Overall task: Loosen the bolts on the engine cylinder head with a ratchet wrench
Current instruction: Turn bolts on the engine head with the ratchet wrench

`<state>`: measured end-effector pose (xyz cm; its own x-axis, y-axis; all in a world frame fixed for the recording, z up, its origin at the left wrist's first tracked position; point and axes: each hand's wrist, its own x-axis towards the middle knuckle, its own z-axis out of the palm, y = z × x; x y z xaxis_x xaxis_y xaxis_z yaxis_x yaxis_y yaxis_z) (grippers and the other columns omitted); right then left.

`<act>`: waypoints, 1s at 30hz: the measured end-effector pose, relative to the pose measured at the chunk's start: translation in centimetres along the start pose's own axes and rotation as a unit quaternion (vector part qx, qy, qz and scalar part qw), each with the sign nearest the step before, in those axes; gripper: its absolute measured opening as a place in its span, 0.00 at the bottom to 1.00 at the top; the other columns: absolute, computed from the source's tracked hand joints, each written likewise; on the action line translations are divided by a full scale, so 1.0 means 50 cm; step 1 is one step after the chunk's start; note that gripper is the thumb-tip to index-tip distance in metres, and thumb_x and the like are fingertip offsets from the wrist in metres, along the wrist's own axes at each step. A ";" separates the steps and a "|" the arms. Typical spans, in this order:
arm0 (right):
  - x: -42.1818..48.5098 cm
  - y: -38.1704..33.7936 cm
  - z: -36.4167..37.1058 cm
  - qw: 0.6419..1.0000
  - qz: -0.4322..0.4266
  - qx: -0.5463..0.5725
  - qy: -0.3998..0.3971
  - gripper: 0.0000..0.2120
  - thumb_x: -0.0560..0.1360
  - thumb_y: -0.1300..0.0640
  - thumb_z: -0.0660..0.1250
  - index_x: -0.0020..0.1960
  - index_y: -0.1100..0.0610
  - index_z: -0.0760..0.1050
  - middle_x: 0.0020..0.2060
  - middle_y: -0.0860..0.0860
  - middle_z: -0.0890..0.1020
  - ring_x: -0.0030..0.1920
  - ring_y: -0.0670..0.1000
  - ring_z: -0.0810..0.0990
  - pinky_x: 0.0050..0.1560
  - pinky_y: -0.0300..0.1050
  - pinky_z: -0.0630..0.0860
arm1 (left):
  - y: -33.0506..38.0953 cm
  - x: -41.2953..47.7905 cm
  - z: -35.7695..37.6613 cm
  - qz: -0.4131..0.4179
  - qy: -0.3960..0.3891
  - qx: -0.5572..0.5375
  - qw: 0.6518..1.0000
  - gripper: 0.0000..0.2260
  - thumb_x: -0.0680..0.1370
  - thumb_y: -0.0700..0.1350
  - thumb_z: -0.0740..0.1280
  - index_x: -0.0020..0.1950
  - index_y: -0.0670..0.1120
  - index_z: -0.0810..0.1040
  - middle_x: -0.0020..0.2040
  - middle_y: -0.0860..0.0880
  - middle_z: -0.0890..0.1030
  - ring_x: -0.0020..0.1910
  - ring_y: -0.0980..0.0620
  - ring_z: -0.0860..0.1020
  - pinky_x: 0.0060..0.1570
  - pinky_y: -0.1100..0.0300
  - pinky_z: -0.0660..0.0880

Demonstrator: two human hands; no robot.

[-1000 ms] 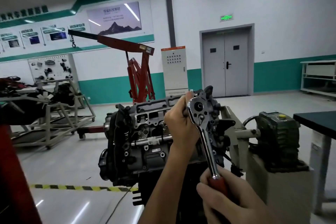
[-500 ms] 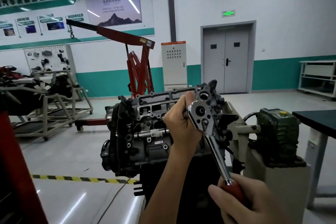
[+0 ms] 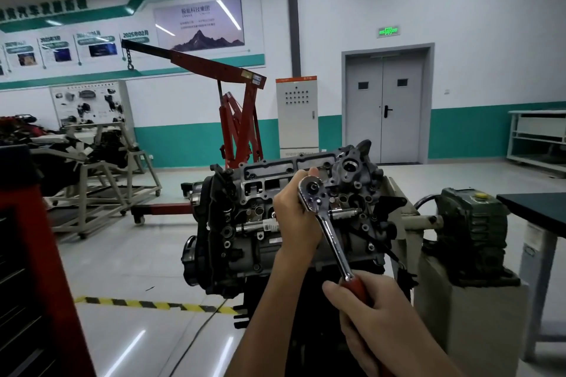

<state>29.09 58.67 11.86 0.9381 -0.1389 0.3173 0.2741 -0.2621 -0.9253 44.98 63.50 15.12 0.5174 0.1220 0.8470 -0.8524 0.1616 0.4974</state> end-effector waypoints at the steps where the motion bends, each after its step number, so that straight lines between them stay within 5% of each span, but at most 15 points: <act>1: 0.008 0.007 0.007 1.000 -0.013 -0.026 0.010 0.18 0.72 0.53 0.66 0.32 0.63 0.65 0.18 0.54 0.69 0.15 0.48 0.65 0.20 0.37 0.61 | 0.004 0.000 -0.009 -0.005 0.000 0.002 1.000 0.13 0.77 0.52 0.62 0.32 0.63 0.73 0.27 0.60 0.71 0.27 0.62 0.65 0.35 0.58 0.66; 6: 0.025 0.024 0.050 0.994 -0.037 -0.092 0.035 0.16 0.74 0.55 0.64 0.31 0.60 0.66 0.19 0.53 0.69 0.16 0.48 0.67 0.19 0.38 0.63 | 0.008 -0.008 -0.049 -0.006 0.018 -0.008 1.000 0.14 0.76 0.53 0.65 0.31 0.53 0.70 0.27 0.59 0.68 0.28 0.61 0.64 0.34 0.56 0.67; 10: 0.029 0.037 0.086 0.989 -0.053 -0.116 0.078 0.16 0.74 0.55 0.63 0.30 0.58 0.65 0.20 0.50 0.68 0.18 0.45 0.66 0.22 0.36 0.64 | 0.017 -0.016 -0.063 -0.001 0.006 -0.018 1.000 0.12 0.76 0.50 0.64 0.33 0.61 0.70 0.29 0.60 0.70 0.29 0.61 0.66 0.37 0.66 0.68; 15: 0.030 0.055 0.099 0.979 -0.088 -0.143 0.117 0.18 0.73 0.56 0.64 0.28 0.55 0.61 0.19 0.47 0.64 0.19 0.45 0.64 0.21 0.31 0.61 | 0.018 -0.018 -0.073 0.004 -0.035 -0.022 0.999 0.15 0.78 0.45 0.65 0.33 0.42 0.68 0.30 0.48 0.67 0.34 0.56 0.66 0.40 0.66 0.69; 21: 0.058 0.034 0.017 0.948 -0.108 -0.296 0.054 0.17 0.72 0.55 0.65 0.27 0.53 0.63 0.21 0.46 0.67 0.19 0.44 0.66 0.21 0.30 0.62 | 0.033 -0.008 -0.104 -0.029 -0.098 0.056 0.993 0.17 0.79 0.48 0.64 0.31 0.58 0.66 0.28 0.58 0.68 0.30 0.61 0.65 0.33 0.68 0.64; 24: 0.096 -0.022 -0.078 0.897 -0.111 -0.422 -0.071 0.10 0.74 0.54 0.63 0.35 0.56 0.71 0.25 0.46 0.73 0.20 0.41 0.70 0.24 0.31 0.68 | 0.043 -0.009 -0.117 -0.034 -0.122 0.052 0.991 0.17 0.79 0.46 0.63 0.31 0.56 0.66 0.26 0.59 0.68 0.27 0.62 0.64 0.30 0.69 0.62; 27: 0.135 -0.084 -0.142 0.787 -0.193 -0.585 -0.015 0.10 0.72 0.49 0.62 0.35 0.52 0.68 0.25 0.44 0.71 0.25 0.41 0.69 0.28 0.37 0.66 | 0.051 -0.008 -0.124 -0.047 -0.148 0.041 0.987 0.11 0.77 0.46 0.62 0.34 0.50 0.67 0.24 0.58 0.66 0.25 0.62 0.61 0.27 0.68 0.59; 30: 0.116 -0.071 -0.125 0.801 -0.174 -0.573 -0.002 0.12 0.72 0.49 0.62 0.33 0.49 0.64 0.25 0.44 0.70 0.26 0.43 0.71 0.29 0.41 0.71 | 0.046 -0.011 -0.129 -0.063 -0.129 0.033 0.989 0.11 0.76 0.46 0.64 0.35 0.48 0.69 0.25 0.59 0.67 0.25 0.61 0.61 0.27 0.67 0.59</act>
<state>32.25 52.82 18.27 0.8484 0.1347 0.5119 0.1460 -0.9891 0.0183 43.21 70.13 14.61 0.5895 -0.1512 0.7935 -0.7905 0.0943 0.6052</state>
